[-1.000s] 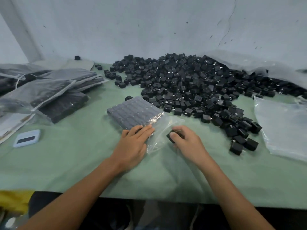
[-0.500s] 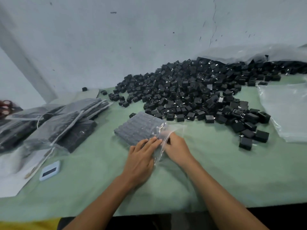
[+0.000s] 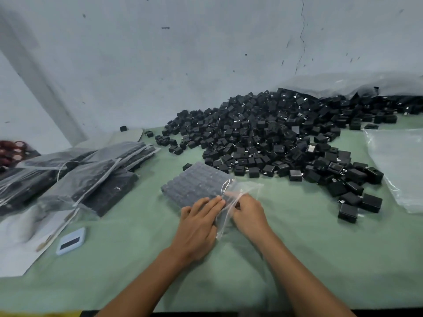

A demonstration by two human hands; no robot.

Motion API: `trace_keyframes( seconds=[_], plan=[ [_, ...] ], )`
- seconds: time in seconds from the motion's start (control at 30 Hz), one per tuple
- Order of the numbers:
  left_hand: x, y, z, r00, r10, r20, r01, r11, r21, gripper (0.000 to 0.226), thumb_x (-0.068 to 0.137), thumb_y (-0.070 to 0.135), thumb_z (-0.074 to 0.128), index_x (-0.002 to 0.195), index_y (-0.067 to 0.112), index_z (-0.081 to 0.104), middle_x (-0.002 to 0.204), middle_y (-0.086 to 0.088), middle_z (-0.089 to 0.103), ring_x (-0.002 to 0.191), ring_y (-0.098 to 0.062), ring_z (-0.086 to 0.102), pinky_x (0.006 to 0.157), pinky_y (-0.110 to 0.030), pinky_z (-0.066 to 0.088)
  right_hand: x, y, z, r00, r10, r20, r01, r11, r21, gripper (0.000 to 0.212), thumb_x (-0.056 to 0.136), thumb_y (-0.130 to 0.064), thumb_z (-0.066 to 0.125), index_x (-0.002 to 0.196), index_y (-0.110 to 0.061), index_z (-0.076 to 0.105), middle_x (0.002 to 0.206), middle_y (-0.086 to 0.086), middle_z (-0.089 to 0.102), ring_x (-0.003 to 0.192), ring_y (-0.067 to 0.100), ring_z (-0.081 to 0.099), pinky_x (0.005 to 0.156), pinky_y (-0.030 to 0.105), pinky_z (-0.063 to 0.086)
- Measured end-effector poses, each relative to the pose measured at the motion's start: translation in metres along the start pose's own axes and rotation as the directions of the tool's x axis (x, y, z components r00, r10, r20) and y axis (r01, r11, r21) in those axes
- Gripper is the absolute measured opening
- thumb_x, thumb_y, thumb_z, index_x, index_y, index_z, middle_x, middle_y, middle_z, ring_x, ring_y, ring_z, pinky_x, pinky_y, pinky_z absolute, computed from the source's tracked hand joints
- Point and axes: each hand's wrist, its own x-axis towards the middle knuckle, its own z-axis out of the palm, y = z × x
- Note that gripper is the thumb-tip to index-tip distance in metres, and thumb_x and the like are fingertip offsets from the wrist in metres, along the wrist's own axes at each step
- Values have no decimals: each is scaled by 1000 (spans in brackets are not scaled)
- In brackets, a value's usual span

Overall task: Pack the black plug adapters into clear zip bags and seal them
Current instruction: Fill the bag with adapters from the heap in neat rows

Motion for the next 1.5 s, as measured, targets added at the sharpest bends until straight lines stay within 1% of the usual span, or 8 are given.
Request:
trace_keyframes(
  seconds=[0.13, 0.27, 0.43, 0.83, 0.97, 1.1, 1.23, 1.5],
  plan=[
    [1, -3, 5, 999, 13, 43, -13, 1000, -17, 65, 86, 23, 33, 151, 32, 37, 160, 16, 27, 147, -6, 21, 102, -31, 18, -1, 1, 4, 999, 42, 29, -42, 999, -8, 22, 89, -15, 57, 107, -13, 70, 102, 6, 73, 98, 26, 66, 87, 37, 51],
    [5, -4, -4, 996, 69, 51, -67, 997, -27, 62, 79, 23, 39, 140, 25, 51, 154, 9, 42, 139, -11, 40, 97, -31, 23, 0, 1, 4, 999, 39, -33, -40, 998, -42, 14, 94, -12, 51, 101, -4, 60, 102, 17, 70, 94, 36, 63, 76, 37, 48],
    [7, -8, -1, 995, 93, 39, -91, 995, -49, 66, 80, 20, 48, 145, 28, 43, 156, 14, 37, 140, -11, 35, 99, -29, 21, -2, 1, 4, 999, 13, -37, -15, 999, -46, 10, 97, -15, 49, 89, -15, 43, 97, 18, 67, 88, 37, 61, 67, 34, 37],
    [4, -7, -2, 994, 93, 51, -94, 995, 13, 66, 87, 29, 32, 153, 29, 35, 158, 14, 33, 140, -13, 37, 98, -34, 24, -11, -5, -4, 998, -38, 40, 39, 998, -44, 13, 98, -14, 50, 107, -10, 57, 105, 11, 70, 95, 32, 62, 79, 37, 47],
    [4, -9, -2, 996, 87, 35, -87, 996, -8, 67, 87, 29, 28, 154, 31, 33, 159, 16, 29, 142, -12, 35, 100, -33, 22, -33, 5, -25, 994, -85, 74, 86, 996, -2, 22, 94, -13, 58, 113, -22, 67, 104, -6, 71, 95, 14, 64, 88, 29, 48],
    [4, -13, 4, 997, 78, 12, -78, 996, -52, 68, 89, 24, 35, 155, 36, 24, 161, 21, 19, 147, -6, 21, 108, -30, 12, -58, 36, -83, 975, -151, -164, 120, 975, -186, 22, 91, -10, 64, 105, -25, 74, 104, -14, 68, 102, 10, 55, 89, 17, 36],
    [7, -12, 7, 995, 96, 23, -94, 992, -79, 69, 89, 25, 31, 155, 36, 14, 161, 21, 14, 150, -5, 11, 120, -28, -2, -72, 66, -153, 912, -115, -395, -68, 905, -421, 25, 89, -6, 64, 109, -18, 72, 111, 0, 68, 107, 26, 48, 91, 27, 32],
    [7, -10, 5, 995, 100, 26, -98, 991, -89, 68, 91, 26, 32, 155, 35, 14, 161, 19, 14, 149, -7, 12, 122, -29, -2, -86, 87, -177, 976, 39, -213, -151, 827, -542, 38, 89, -15, 69, 127, -18, 64, 133, 8, 53, 111, 35, 52, 97, 43, 44]
  ],
)
